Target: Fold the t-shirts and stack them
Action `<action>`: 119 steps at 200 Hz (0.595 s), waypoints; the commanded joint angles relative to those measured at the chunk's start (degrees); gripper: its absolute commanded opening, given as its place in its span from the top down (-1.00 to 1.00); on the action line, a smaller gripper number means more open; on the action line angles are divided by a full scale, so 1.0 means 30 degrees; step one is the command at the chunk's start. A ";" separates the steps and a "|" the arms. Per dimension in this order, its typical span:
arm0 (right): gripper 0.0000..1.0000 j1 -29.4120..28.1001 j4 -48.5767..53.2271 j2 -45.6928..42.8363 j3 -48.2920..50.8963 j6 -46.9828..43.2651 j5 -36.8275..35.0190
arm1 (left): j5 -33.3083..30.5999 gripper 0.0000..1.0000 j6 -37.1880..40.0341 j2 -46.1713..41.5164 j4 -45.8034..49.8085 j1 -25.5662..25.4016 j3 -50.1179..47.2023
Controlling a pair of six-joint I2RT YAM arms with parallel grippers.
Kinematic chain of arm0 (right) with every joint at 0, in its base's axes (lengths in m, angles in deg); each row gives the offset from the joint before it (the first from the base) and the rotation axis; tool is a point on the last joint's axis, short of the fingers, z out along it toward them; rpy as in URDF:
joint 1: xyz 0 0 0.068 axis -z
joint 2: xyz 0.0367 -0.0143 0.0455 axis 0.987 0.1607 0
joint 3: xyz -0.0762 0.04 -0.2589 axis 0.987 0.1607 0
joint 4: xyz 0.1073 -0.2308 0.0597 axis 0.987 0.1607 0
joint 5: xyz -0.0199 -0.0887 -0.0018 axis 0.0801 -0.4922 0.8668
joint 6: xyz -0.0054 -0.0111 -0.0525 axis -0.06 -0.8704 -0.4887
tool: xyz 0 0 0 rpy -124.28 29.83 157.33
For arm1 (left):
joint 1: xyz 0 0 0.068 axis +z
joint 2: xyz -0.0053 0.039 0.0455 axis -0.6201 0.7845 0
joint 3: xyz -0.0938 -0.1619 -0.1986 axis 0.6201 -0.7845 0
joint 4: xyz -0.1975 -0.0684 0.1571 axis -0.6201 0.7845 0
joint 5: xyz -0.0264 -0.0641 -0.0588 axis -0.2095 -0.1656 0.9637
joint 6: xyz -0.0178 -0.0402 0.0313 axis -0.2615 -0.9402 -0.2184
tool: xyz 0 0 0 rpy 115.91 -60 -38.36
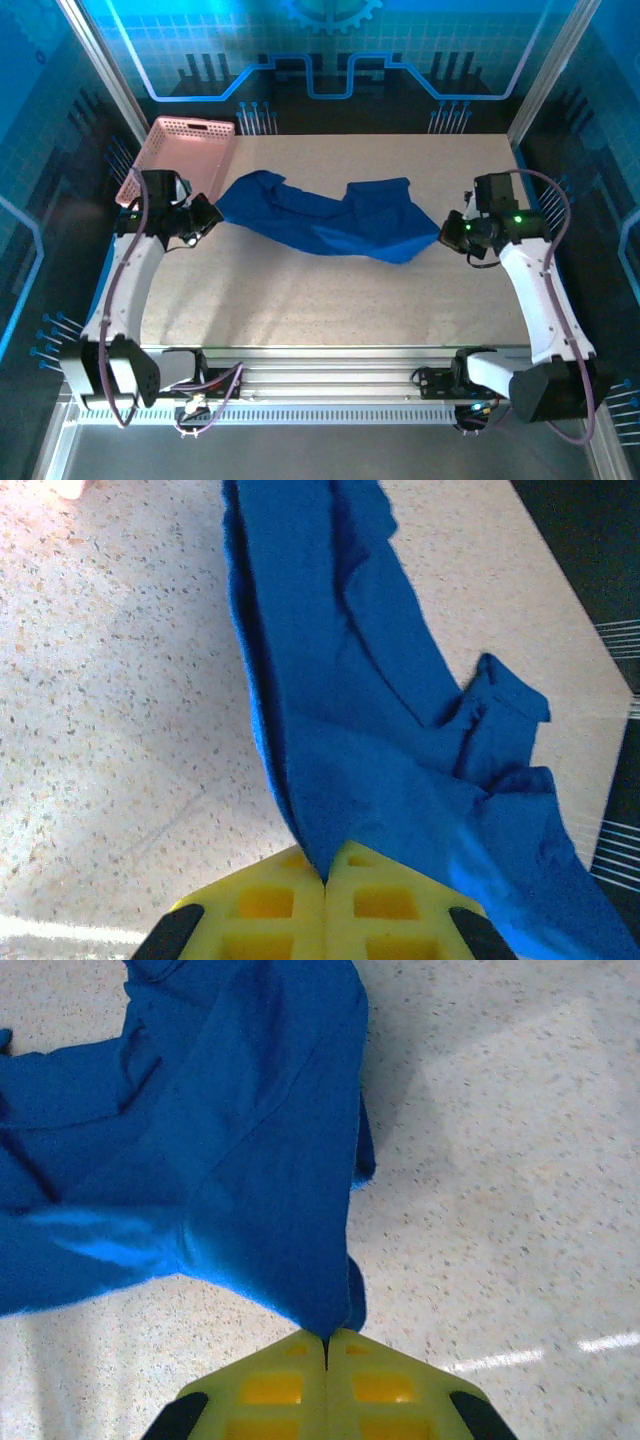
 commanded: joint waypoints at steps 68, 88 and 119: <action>1.00 0.1485 0.5973 -0.4131 0.0832 -0.0590 0.1880 | -0.1977 1.00 -0.2253 -0.5220 0.4465 0.0301 -0.4824; 1.00 0.1449 0.5880 -0.4540 0.1039 -0.0135 0.2980 | -0.1812 1.00 -0.2680 -0.5111 0.3851 0.0249 -0.5359; 1.00 0.0236 0.2559 -0.3686 0.0202 0.0702 0.4534 | -0.1654 1.00 -0.3064 -0.2694 0.0603 -0.1216 -0.3161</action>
